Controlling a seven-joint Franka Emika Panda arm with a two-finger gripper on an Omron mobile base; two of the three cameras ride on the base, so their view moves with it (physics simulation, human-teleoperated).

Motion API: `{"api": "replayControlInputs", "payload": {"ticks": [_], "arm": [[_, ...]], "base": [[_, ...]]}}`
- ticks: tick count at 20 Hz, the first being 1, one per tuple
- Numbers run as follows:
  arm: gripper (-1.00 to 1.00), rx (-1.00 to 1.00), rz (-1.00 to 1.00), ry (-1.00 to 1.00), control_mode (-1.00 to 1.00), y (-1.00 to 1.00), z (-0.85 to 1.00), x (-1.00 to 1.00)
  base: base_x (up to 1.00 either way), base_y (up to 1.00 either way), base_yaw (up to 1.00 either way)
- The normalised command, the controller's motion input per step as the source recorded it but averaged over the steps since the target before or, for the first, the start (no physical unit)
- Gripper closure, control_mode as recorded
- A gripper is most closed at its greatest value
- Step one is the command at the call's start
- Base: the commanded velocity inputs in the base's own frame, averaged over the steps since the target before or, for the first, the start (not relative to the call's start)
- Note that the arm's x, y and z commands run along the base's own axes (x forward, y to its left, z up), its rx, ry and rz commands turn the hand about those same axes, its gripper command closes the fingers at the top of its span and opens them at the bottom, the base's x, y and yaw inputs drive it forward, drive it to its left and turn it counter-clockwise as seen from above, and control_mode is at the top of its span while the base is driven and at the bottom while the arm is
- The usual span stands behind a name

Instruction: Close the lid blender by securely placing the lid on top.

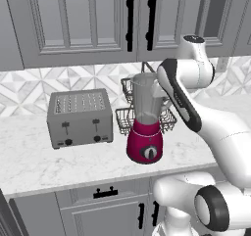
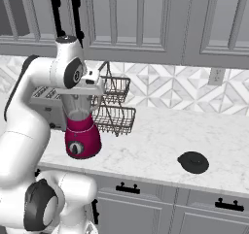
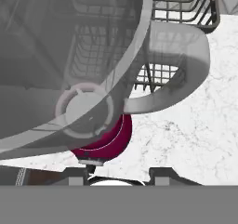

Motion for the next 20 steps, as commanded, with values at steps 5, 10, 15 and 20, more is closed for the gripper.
{"api": "replayControlInputs", "payload": {"ticks": [5,10,15,20], "arm": [[-1.0,0.0,-0.01,0.0,-1.0,-0.65,0.0,-0.46],[-1.0,0.09,-0.12,0.0,-1.0,-1.0,0.0,-0.97],[-1.0,0.16,-0.15,0.0,-1.0,-1.0,0.0,-1.0],[-1.0,0.19,-0.27,0.14,-1.0,-1.0,-0.08,-0.84]], "base": [[0.0,0.0,0.0],[0.0,0.0,0.0],[0.0,0.0,0.0],[0.0,0.0,0.0]]}}
